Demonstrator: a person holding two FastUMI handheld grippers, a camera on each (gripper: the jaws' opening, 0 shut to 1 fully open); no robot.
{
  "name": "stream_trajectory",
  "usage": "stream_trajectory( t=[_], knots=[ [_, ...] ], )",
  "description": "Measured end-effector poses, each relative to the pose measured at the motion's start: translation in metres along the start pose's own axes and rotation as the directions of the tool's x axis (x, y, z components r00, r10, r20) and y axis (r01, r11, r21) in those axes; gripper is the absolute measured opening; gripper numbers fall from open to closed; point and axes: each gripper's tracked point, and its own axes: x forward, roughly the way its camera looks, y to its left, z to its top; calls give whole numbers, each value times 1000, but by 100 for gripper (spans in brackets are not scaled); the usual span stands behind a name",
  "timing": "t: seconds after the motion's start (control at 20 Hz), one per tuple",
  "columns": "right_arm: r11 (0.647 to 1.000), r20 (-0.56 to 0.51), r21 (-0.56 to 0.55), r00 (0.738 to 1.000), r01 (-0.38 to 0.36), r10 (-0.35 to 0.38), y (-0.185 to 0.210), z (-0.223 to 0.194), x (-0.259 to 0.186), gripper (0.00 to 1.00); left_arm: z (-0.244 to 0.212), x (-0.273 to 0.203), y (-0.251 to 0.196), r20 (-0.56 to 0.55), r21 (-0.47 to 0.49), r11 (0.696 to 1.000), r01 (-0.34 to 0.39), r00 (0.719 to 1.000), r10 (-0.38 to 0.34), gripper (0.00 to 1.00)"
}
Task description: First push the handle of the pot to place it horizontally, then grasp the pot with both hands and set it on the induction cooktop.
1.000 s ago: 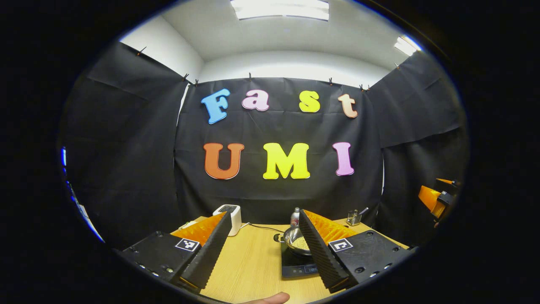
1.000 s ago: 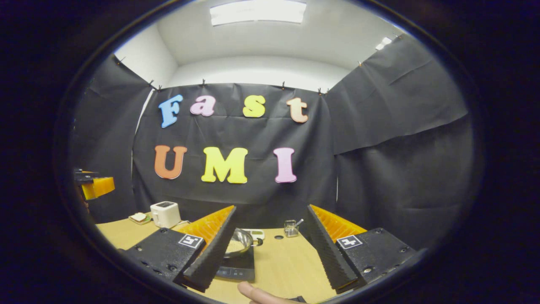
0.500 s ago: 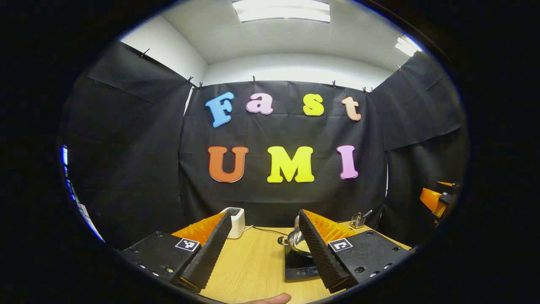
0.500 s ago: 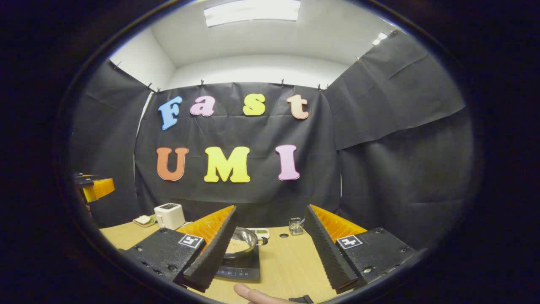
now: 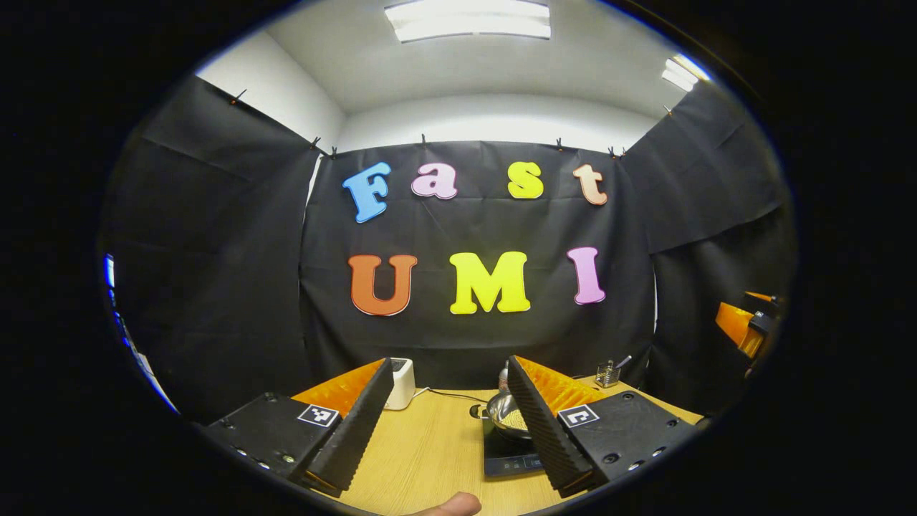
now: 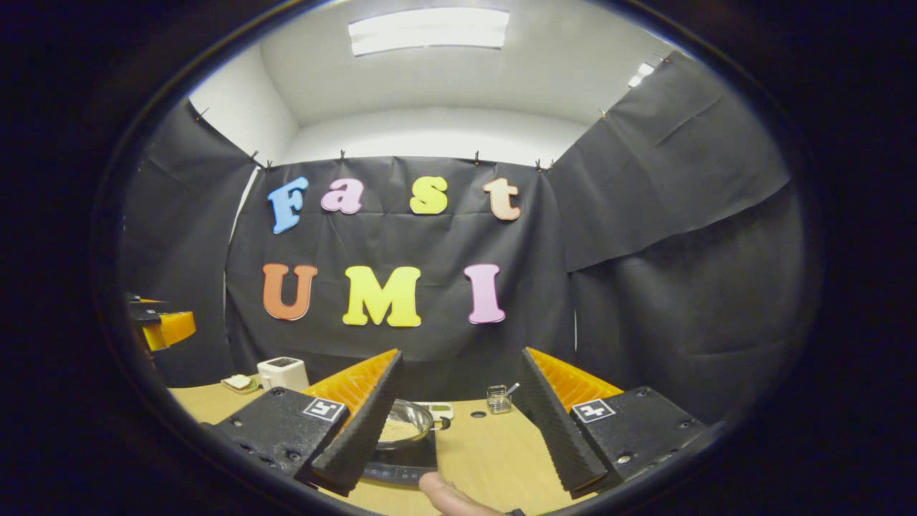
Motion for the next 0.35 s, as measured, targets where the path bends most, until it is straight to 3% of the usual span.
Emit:
stream_trajectory(
  t=[0.2, 0.35],
  knots=[
    [1000, 78, -20, 997, 13, -11, -6, 15, -1, 99, -9, 5, -10, -20, -32, 999, 28, 999, -29, 95],
    [999, 100, -28, 995, 30, -27, -8, 19, -2, 100, 5, 7, -13, 58, -22, 999, 44, 997, -43, 95]
  ],
)
